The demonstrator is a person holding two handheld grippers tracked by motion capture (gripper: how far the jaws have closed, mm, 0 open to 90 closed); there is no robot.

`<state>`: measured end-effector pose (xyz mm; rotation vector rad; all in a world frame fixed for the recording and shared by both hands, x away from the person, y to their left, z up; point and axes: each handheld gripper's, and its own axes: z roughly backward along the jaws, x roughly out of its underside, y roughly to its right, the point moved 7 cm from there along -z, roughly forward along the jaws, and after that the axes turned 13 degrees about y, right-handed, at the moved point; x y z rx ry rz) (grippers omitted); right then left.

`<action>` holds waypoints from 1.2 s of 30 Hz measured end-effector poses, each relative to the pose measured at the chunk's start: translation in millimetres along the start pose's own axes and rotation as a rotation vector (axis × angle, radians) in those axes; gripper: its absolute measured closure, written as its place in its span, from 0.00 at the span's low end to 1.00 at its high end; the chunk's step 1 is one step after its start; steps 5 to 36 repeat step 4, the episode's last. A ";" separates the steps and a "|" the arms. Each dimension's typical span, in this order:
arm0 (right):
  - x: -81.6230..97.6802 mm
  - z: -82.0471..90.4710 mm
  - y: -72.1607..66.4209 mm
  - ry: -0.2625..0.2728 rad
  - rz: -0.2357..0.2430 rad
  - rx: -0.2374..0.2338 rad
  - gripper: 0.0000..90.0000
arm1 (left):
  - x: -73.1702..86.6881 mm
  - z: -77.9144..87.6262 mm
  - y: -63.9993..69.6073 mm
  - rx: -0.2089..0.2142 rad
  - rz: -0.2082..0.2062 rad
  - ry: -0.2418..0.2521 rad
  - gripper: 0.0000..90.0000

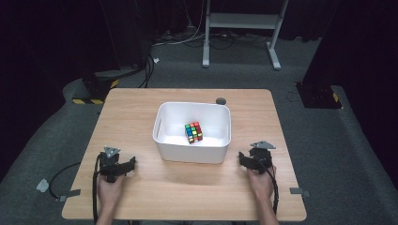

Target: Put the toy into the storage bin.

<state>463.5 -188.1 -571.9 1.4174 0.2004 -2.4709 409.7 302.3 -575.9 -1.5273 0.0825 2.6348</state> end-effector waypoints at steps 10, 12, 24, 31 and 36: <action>0.0 0.0 0.0 0.000 0.003 -0.002 0.31 | 0.0 -0.1 0.2 0.001 -0.001 0.000 0.21; 0.0 0.0 0.0 0.000 0.003 -0.002 0.31 | 0.0 -0.1 0.2 0.001 -0.001 0.000 0.21; 0.0 0.0 0.0 0.000 0.003 -0.002 0.31 | 0.0 -0.1 0.2 0.001 -0.001 0.000 0.21; 0.0 0.0 0.0 0.000 0.003 -0.002 0.31 | 0.0 -0.1 0.2 0.001 -0.001 0.000 0.21; 0.0 0.0 0.0 0.000 0.003 -0.002 0.31 | 0.0 -0.1 0.2 0.001 -0.001 0.000 0.21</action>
